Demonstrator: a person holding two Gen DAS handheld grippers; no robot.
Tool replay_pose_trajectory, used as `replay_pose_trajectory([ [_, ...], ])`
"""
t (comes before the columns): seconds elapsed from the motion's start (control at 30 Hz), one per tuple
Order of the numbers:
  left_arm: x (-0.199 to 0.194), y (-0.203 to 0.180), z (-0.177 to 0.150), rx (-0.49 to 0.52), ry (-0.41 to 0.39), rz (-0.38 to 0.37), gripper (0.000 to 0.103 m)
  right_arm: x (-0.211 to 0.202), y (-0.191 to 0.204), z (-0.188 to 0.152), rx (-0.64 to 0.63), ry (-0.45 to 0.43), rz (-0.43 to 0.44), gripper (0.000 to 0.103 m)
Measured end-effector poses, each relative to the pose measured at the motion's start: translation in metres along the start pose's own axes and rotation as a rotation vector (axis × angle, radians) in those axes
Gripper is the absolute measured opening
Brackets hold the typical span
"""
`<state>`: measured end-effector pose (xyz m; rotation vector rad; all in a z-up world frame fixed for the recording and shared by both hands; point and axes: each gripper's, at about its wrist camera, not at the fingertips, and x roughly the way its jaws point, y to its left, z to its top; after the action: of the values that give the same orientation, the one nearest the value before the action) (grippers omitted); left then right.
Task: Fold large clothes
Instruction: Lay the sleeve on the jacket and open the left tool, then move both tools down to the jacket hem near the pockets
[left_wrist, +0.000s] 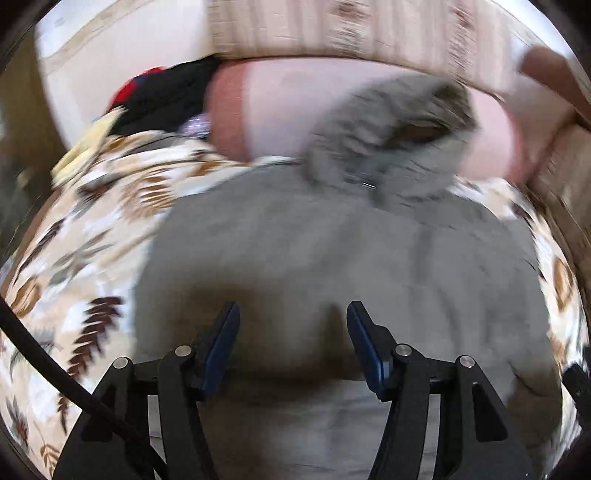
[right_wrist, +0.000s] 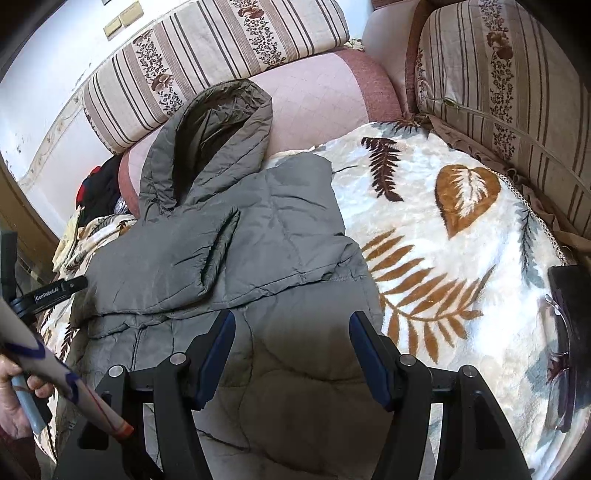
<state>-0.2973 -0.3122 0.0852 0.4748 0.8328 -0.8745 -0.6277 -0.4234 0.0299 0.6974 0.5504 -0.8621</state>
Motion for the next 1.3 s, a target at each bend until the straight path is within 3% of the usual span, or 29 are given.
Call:
replay_pose_trajectory([
  [0.1, 0.028, -0.032, -0.008, 0.032, 0.089, -0.011, 0.064, 0.002, 0.002, -0.001, -0.015, 0.009, 0.000, 0.069],
  [0.17, 0.051, -0.046, -0.015, 0.065, 0.144, 0.063, 0.066, 0.003, 0.001, -0.002, -0.022, 0.012, -0.006, 0.069],
  [0.27, 0.052, -0.057, -0.018, 0.097, 0.140, 0.105, 0.066, 0.007, -0.004, -0.002, -0.015, 0.026, -0.016, 0.069],
  [0.37, 0.027, -0.046, -0.018, 0.054, 0.126, 0.035, 0.066, 0.007, -0.007, -0.001, -0.007, 0.031, -0.008, 0.069],
  [0.5, -0.013, -0.010, -0.035, 0.003, 0.087, 0.015, 0.066, 0.000, -0.006, -0.001, -0.010, 0.020, 0.005, 0.069],
  [0.7, -0.052, 0.072, -0.088, -0.127, 0.096, 0.048, 0.066, -0.002, 0.005, -0.009, -0.054, 0.035, 0.019, 0.069],
  [0.83, -0.068, 0.096, -0.139, -0.160, 0.126, 0.095, 0.066, 0.003, 0.016, -0.020, -0.097, 0.063, 0.020, 0.069],
  [0.97, -0.066, 0.101, -0.189, -0.202, 0.175, 0.105, 0.066, 0.004, 0.029, -0.035, -0.147, 0.082, 0.013, 0.069],
  [1.03, -0.072, 0.098, -0.203, -0.226, 0.141, 0.117, 0.067, 0.006, 0.034, -0.044, -0.171, 0.094, 0.001, 0.069],
  [1.17, -0.092, 0.080, -0.203, -0.191, 0.127, 0.090, 0.067, 0.004, 0.032, -0.057, -0.176, 0.114, -0.016, 0.069],
  [1.3, -0.121, 0.064, -0.203, -0.178, 0.073, 0.040, 0.067, -0.024, 0.029, -0.061, -0.156, 0.067, 0.012, 0.069],
])
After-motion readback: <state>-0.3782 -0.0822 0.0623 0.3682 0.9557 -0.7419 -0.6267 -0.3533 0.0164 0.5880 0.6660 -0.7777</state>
